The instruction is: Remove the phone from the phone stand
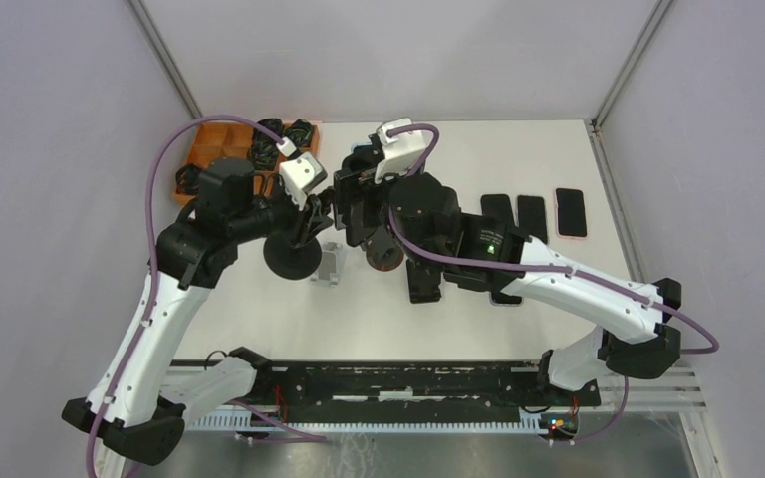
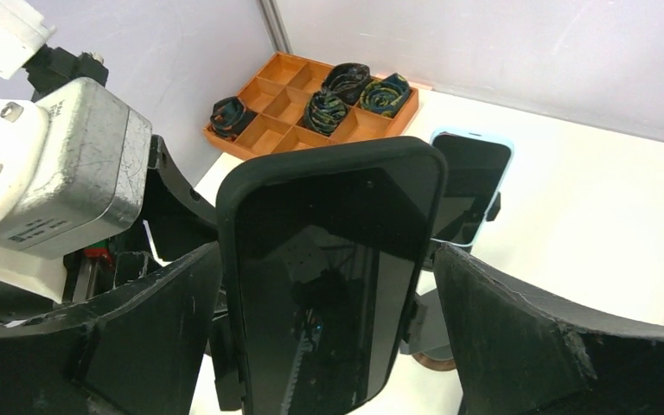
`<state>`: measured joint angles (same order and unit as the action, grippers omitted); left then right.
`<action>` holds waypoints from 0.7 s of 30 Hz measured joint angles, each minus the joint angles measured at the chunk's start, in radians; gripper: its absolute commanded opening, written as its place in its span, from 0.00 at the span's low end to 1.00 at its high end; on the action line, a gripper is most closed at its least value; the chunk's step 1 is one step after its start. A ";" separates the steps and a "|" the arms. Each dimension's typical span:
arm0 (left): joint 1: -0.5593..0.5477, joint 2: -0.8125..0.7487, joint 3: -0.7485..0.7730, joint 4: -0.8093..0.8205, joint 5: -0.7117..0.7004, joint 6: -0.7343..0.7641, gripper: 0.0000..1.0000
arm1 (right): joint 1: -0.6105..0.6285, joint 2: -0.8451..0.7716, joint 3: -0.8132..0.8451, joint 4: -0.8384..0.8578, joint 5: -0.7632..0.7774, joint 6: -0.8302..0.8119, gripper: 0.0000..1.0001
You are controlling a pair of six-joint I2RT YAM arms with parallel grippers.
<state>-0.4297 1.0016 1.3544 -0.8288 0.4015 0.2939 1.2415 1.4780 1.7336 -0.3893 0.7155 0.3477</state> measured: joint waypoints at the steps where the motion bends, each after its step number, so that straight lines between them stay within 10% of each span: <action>1: 0.000 -0.001 0.000 0.000 0.003 0.004 0.02 | 0.000 0.005 0.000 0.002 -0.004 0.003 0.98; 11: -0.007 -0.057 -0.010 -0.005 0.113 0.073 0.02 | -0.082 -0.182 -0.291 0.211 -0.280 0.094 0.97; 18: -0.009 -0.057 -0.011 -0.003 0.174 0.073 0.02 | -0.145 -0.284 -0.406 0.301 -0.434 0.116 0.72; 21: -0.009 -0.055 -0.011 -0.003 0.169 0.073 0.02 | -0.151 -0.284 -0.420 0.330 -0.445 0.116 0.89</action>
<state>-0.4389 0.9470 1.3430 -0.8322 0.5709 0.3668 1.0904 1.1938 1.3132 -0.0589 0.2703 0.4633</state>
